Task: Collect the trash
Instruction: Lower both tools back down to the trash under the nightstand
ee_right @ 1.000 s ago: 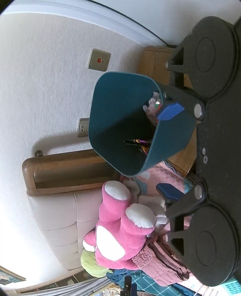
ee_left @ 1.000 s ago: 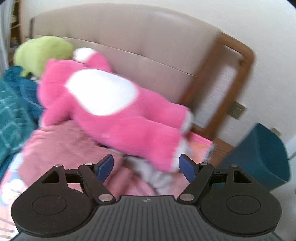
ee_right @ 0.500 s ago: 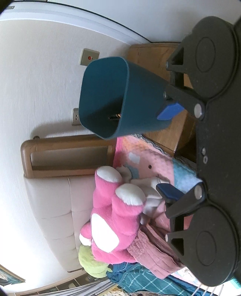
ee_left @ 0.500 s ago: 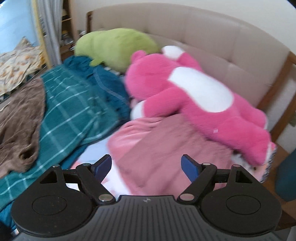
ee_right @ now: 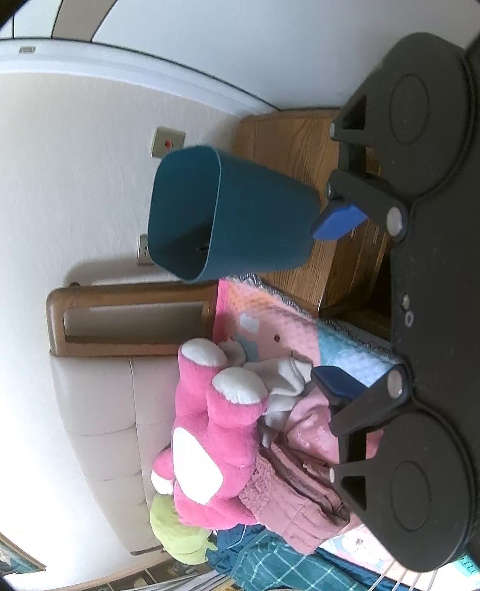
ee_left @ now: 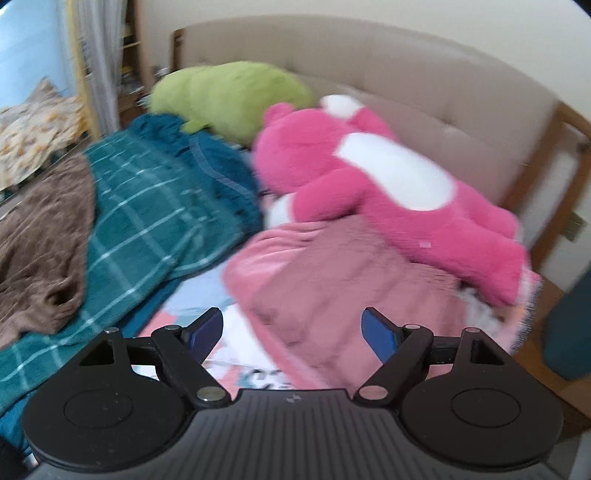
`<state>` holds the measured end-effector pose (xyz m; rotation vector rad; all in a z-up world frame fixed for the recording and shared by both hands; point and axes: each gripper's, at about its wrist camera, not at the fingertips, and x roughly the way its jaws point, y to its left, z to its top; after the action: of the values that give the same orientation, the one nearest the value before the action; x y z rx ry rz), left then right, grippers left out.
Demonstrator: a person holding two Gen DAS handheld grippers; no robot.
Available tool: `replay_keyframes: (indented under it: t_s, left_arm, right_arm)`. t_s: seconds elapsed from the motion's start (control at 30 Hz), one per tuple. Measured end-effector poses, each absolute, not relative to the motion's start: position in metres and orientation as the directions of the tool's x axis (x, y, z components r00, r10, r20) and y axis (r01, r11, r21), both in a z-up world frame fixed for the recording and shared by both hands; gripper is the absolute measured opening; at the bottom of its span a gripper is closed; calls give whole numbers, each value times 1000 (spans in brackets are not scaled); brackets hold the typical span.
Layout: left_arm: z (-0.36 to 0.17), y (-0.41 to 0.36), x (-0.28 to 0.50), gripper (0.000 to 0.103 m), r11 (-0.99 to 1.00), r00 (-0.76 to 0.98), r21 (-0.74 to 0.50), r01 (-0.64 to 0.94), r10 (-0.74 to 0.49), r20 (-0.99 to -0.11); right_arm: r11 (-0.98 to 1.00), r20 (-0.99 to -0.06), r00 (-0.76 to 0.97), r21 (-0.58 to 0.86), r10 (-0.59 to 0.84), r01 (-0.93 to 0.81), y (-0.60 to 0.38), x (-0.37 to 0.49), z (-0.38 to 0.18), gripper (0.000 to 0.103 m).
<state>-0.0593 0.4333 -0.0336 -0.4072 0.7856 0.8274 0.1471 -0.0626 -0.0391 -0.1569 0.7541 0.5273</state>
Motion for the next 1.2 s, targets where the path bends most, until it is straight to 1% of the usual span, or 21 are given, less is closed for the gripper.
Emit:
replay_keyframes:
  t_s: [0.1, 0.3, 0.47, 0.63, 0.73, 0.83, 1.0, 1.07, 1.13, 1.2]
  left_arm:
    - [-30, 404, -40, 82, 677, 473, -47, -735, 462, -750]
    - [-33, 348, 3, 82, 760, 542, -94, -643, 365, -757]
    - [-45, 297, 37, 82, 829, 566, -77, -554, 307, -765]
    - [-76, 248, 76, 82, 879, 554, -57, -474, 246, -795]
    - [-108, 219, 102, 83, 898, 533, -75, -433, 188, -825]
    - [-147, 190, 127, 85, 911, 504, -91, -402, 137, -853]
    - [-229, 139, 163, 86, 933, 436, -106, -344, 58, -898]
    - [-265, 121, 175, 87, 939, 407, -114, -325, 30, -913]
    - [-302, 104, 187, 88, 944, 382, -128, -303, -2, -924]
    - [-341, 91, 196, 98, 943, 357, -142, -299, -27, -934]
  right_arm:
    - [872, -690, 616, 47, 381, -487, -76, 145, -38, 76]
    - [896, -702, 612, 85, 364, -436, -106, 146, -50, 76]
    - [902, -716, 595, 114, 364, -416, -123, 153, -65, 76]
    - [909, -738, 573, 131, 356, -396, -139, 166, -88, 76]
    - [912, -761, 546, 143, 350, -385, -150, 178, -112, 77]
    - [914, -786, 518, 146, 339, -378, -159, 191, -144, 81]
    - [917, -808, 488, 152, 331, -370, -168, 214, -214, 92]
    - [920, -821, 473, 149, 320, -363, -173, 224, -246, 92]
    - [919, -828, 454, 169, 328, -356, -177, 233, -276, 97]
    - [923, -836, 446, 170, 320, -345, -183, 241, -308, 101]
